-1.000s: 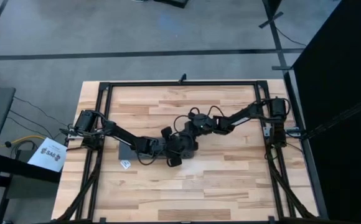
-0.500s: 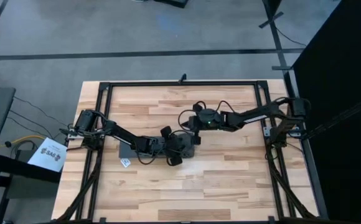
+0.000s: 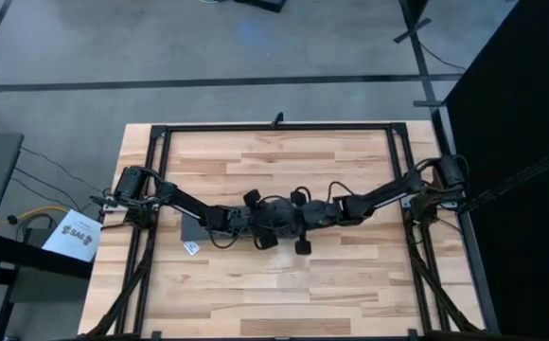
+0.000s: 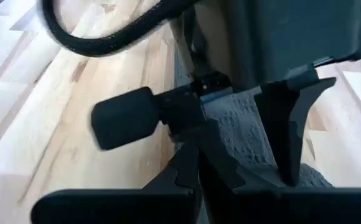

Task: Roll towel
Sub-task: Roll the gray towel

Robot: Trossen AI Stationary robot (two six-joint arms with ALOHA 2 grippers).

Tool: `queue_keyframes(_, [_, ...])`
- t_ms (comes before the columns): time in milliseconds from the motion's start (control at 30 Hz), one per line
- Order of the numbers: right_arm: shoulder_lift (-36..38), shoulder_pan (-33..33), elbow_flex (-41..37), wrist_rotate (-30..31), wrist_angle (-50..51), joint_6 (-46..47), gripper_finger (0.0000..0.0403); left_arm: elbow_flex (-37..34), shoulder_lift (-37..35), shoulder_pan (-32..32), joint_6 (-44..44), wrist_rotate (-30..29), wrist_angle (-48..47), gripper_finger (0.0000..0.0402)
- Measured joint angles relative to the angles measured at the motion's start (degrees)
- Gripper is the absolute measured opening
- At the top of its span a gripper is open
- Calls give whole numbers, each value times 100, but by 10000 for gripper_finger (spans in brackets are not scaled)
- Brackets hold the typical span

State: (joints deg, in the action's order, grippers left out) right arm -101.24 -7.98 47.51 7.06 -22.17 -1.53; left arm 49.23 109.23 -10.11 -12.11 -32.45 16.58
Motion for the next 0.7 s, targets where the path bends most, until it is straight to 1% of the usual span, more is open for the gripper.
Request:
queue_keyframes(67, [-141, 10, -110, 22, -148, 4, 0, 0, 0, 0, 55, 18, 14, 173])
queue_keyframes(133, [-328, 21, -206, 40, -630, 6, 0, 3, 0, 1, 92, 46, 24, 173])
queue_keyframes(200, [-489, 12, -317, 38, -899, 114, 0, -2, 0, 1, 95, 60, 64, 173])
queue_keyframes(300, [-648, -115, -390, 8, -1027, 330, 0, 0, 0, 0, 95, 72, 95, 173])
queue_keyframes(500, [-584, -473, -411, -82, -992, 351, 0, 2, 0, 0, 95, 78, 100, 173])
queue_keyframes(600, [-381, -510, -395, 222, -1062, 265, 0, 2, 0, 0, 113, 81, 102, 173])
queue_keyframes(700, [-143, -518, -398, 294, -882, 136, 0, 2, 0, 0, 173, 82, 111, 173])
